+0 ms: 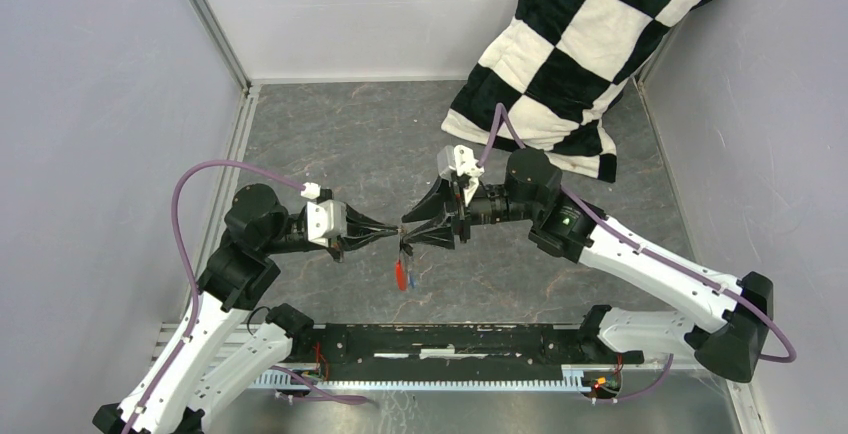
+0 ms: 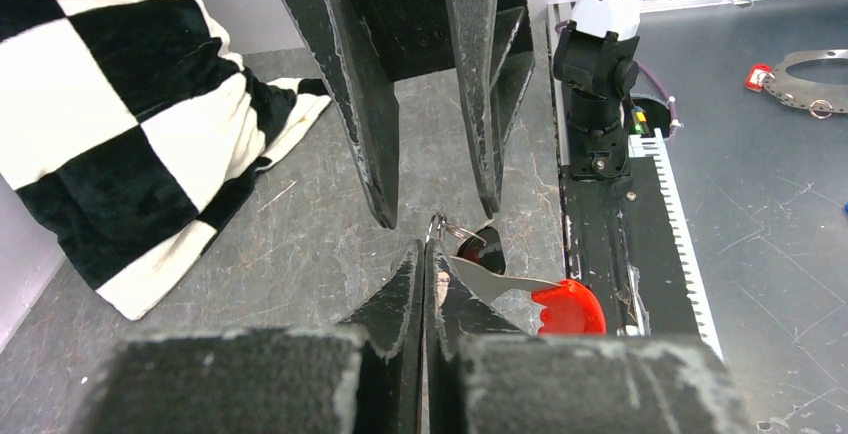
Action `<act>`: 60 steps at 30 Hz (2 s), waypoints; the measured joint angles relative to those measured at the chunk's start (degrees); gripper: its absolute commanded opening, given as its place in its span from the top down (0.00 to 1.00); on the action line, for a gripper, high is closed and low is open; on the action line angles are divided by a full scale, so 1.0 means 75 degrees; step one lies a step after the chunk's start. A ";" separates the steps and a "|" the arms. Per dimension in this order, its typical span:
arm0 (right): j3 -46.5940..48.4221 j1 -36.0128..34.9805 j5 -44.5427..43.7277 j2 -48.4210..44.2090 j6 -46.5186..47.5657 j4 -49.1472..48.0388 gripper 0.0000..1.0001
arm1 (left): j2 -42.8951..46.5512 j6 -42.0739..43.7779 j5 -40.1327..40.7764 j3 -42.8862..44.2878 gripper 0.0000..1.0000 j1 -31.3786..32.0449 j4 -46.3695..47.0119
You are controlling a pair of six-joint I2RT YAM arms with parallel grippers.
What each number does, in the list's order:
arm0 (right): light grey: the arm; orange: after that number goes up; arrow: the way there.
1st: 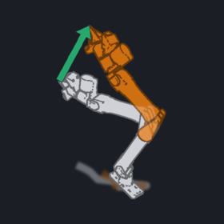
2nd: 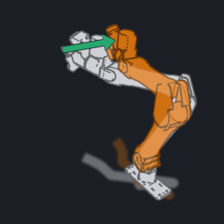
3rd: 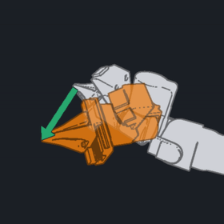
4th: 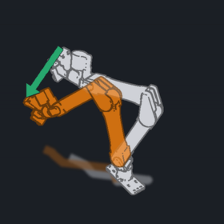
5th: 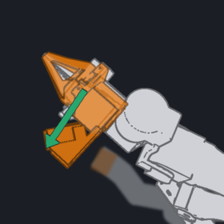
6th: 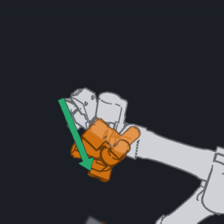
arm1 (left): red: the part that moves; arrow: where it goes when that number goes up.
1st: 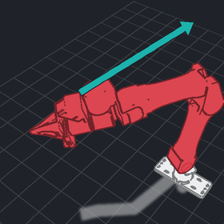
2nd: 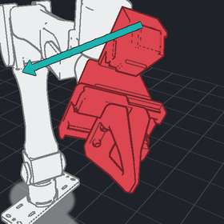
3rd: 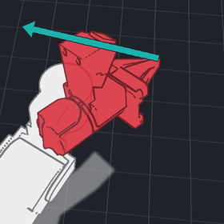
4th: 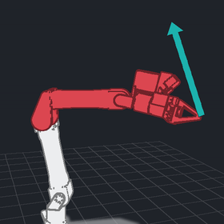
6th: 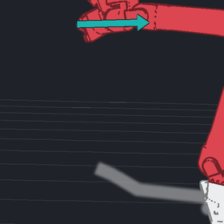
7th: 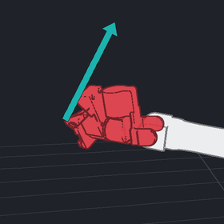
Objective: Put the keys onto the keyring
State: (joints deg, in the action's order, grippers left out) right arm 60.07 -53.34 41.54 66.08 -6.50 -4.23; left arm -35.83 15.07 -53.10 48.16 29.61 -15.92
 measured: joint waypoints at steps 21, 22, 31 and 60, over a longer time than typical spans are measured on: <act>0.0003 -0.0020 -0.0195 0.0254 0.0070 0.0044 0.99 | 0.0050 -0.0003 0.0076 0.0000 0.96 -0.0023 -0.0041; 0.0035 -0.0020 -0.0204 0.0254 0.0131 0.0128 0.99 | 0.0050 0.0000 0.0073 0.0000 0.88 -0.0023 -0.0061; 0.1102 -0.0020 -0.0548 0.0746 0.1163 0.2361 0.99 | -0.0589 0.1061 -0.0146 0.0513 0.61 -0.0020 -0.1282; 0.2993 -0.0469 -0.0976 0.1845 0.2451 0.5097 0.99 | -0.1606 0.3220 -0.0140 0.1230 0.82 -0.0020 -0.3305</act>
State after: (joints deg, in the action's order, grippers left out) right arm 82.52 -56.86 34.22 79.92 11.88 34.00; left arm -47.88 39.22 -54.15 57.39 29.45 -40.71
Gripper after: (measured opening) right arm 0.012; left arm 0.223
